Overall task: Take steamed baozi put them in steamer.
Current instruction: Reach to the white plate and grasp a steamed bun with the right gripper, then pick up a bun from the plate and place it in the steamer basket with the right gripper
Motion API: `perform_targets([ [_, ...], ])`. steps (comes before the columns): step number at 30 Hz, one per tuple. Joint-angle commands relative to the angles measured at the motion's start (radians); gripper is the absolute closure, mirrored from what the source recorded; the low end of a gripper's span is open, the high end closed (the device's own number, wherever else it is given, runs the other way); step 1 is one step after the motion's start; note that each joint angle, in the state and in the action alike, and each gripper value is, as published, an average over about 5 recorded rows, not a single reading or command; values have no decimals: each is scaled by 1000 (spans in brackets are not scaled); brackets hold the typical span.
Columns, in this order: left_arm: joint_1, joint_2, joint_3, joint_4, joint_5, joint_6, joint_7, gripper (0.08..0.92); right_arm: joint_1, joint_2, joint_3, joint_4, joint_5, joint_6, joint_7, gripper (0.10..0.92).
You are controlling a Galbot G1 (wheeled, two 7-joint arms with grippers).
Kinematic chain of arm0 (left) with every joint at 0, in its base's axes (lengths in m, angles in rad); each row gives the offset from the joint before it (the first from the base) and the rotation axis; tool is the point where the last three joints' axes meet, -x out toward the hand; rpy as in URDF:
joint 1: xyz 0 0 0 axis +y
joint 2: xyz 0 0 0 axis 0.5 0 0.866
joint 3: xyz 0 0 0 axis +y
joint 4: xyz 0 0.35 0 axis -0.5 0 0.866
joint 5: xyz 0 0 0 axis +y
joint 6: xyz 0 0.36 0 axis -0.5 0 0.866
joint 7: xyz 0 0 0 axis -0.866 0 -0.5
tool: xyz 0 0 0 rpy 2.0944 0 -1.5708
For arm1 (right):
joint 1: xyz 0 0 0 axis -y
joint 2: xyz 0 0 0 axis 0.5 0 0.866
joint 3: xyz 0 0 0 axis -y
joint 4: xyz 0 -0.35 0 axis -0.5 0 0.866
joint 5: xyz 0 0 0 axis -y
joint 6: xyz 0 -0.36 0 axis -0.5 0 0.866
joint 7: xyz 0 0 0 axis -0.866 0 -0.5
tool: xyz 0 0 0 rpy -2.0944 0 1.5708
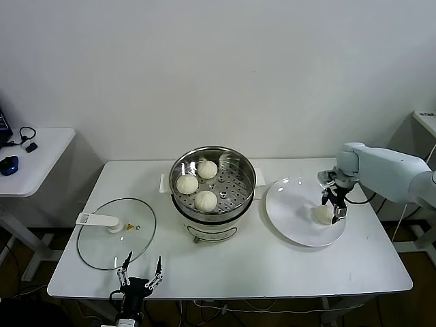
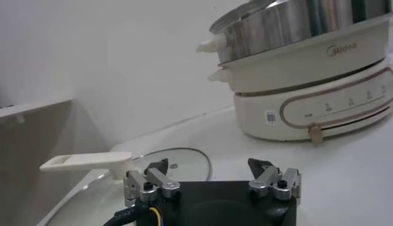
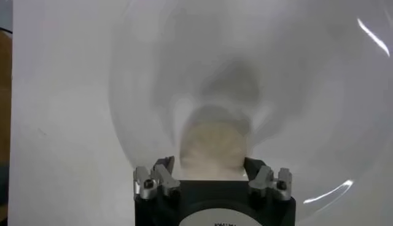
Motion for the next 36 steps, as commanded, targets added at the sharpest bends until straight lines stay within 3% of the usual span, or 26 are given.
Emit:
perform_targets([
  [1,-1,-43,1,1,0,-2,0,177,6,0,-8,6,-1,-1,5,293],
  [12,0,-42,1,-2,0,-3,0,177,9,4,-9,8,0,-3,8,416],
  [29,2,-41,6,-3,1,-4,-2,177,49,-12,-28,46,8,-5,1,423],
  [36,-1,-42,15,-4,9,-3,-1,177,179,-16,-117,105,75,2,-19,423],
])
